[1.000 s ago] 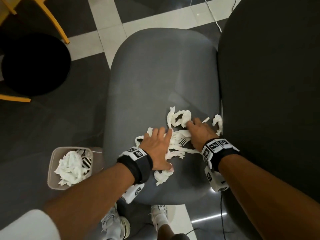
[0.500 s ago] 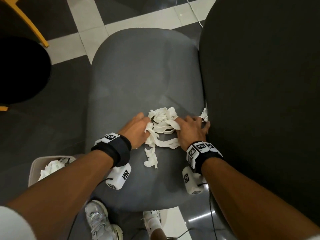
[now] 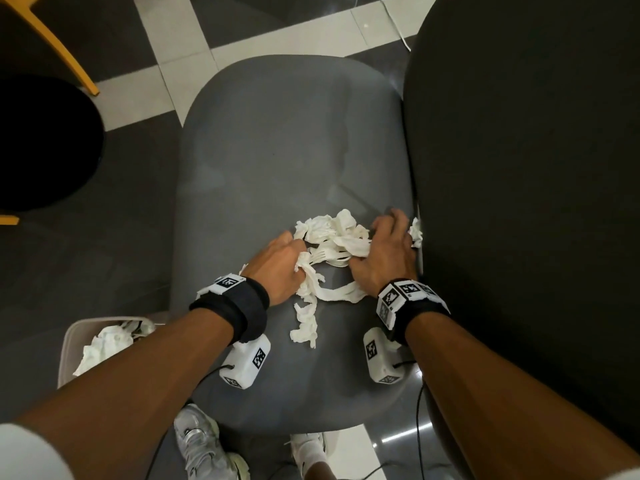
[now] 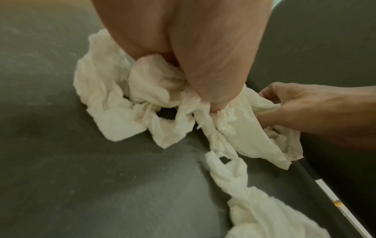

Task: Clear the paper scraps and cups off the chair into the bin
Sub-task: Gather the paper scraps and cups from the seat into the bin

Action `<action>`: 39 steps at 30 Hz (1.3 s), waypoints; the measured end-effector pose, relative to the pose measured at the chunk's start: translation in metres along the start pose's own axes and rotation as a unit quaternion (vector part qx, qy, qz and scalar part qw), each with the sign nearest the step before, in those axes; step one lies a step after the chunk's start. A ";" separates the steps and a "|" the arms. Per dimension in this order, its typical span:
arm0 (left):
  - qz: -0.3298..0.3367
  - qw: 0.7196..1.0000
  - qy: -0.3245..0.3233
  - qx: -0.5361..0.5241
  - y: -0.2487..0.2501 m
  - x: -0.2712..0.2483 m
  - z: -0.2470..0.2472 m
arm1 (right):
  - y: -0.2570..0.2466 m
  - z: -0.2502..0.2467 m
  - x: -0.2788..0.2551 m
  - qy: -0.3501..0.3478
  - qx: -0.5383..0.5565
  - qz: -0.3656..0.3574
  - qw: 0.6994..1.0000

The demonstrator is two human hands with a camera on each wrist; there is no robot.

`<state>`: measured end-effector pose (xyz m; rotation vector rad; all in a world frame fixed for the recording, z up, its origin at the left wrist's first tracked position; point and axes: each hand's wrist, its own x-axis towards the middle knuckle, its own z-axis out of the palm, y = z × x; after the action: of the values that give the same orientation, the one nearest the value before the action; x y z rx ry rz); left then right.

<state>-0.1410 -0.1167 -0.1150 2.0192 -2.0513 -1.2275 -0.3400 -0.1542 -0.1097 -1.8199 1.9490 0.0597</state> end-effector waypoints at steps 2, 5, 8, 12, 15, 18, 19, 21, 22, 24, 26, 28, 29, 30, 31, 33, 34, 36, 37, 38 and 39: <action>-0.001 1.000 -0.004 0.004 0.000 0.000 -0.001 | 0.002 -0.001 0.005 -0.015 0.011 0.020 1.000; -0.006 1.000 -0.010 0.002 0.000 0.001 -0.002 | 0.002 -0.003 0.009 -0.045 0.001 0.039 0.998; -0.009 1.000 -0.017 0.001 0.002 0.000 -0.005 | 0.000 -0.007 0.013 -0.090 -0.031 0.068 0.993; -0.006 1.000 -0.022 0.002 0.002 0.000 -0.007 | -0.004 -0.016 0.017 -0.109 -0.148 0.066 0.981; -0.002 1.000 -0.021 0.006 0.002 -0.001 -0.007 | -0.006 -0.025 0.019 -0.160 -0.213 0.076 0.961; -0.001 1.000 -0.017 0.009 0.002 -0.001 -0.006 | -0.006 -0.030 0.025 -0.169 -0.272 0.069 0.945; 0.001 1.000 -0.016 0.012 0.002 -0.001 -0.006 | -0.005 -0.031 0.028 -0.155 -0.303 0.051 0.939; 0.008 1.000 -0.015 0.018 0.001 -0.001 -0.006 | -0.004 -0.031 0.034 -0.113 -0.367 0.005 0.923; 0.011 1.000 -0.015 0.018 0.000 -0.001 -0.005 | -0.003 -0.031 0.037 -0.098 -0.394 -0.016 0.914; 0.020 1.000 -0.009 0.019 -0.002 0.000 -0.004 | -0.001 -0.034 0.044 -0.086 -0.430 -0.044 0.898; 0.026 1.000 -0.005 0.017 -0.003 0.000 -0.003 | 0.001 -0.037 0.052 -0.084 -0.448 -0.064 0.888; 0.028 1.000 0.001 0.010 -0.004 0.000 -0.002 | -0.002 -0.042 0.055 -0.083 -0.449 -0.073 0.887; 0.025 1.000 0.003 -0.001 -0.005 0.000 -0.001 | -0.004 -0.044 0.054 -0.091 -0.440 -0.073 0.890; 0.016 1.000 0.005 -0.021 -0.005 0.000 0.000 | -0.005 -0.046 0.052 -0.102 -0.423 -0.070 0.898; 0.004 0.999 0.011 -0.048 -0.004 0.000 0.000 | -0.008 -0.046 0.049 -0.110 -0.393 -0.068 0.910; -0.027 0.993 0.030 -0.113 -0.004 -0.001 -0.001 | -0.017 -0.042 0.039 -0.129 -0.296 -0.071 0.944; -0.035 0.988 0.043 -0.141 -0.004 -0.001 -0.001 | -0.022 -0.038 0.033 -0.146 -0.246 -0.080 0.955; -0.042 0.982 0.057 -0.175 -0.005 -0.006 0.000 | -0.033 -0.030 0.020 -0.199 -0.189 -0.084 0.958; -0.041 0.981 0.055 -0.181 -0.005 -0.010 0.000 | -0.038 -0.028 0.012 -0.227 -0.175 -0.075 0.955; -0.034 0.982 0.048 -0.178 -0.005 -0.015 0.001 | -0.042 -0.026 0.005 -0.252 -0.165 -0.062 0.952; -0.019 0.985 0.036 -0.169 -0.006 -0.021 0.002 | -0.044 -0.023 -0.002 -0.270 -0.153 -0.051 0.949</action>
<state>-0.1336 -0.0967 -0.1085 1.9193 -1.6453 -1.3756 -0.3050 -0.1658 -0.0758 -1.8340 1.5127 0.7812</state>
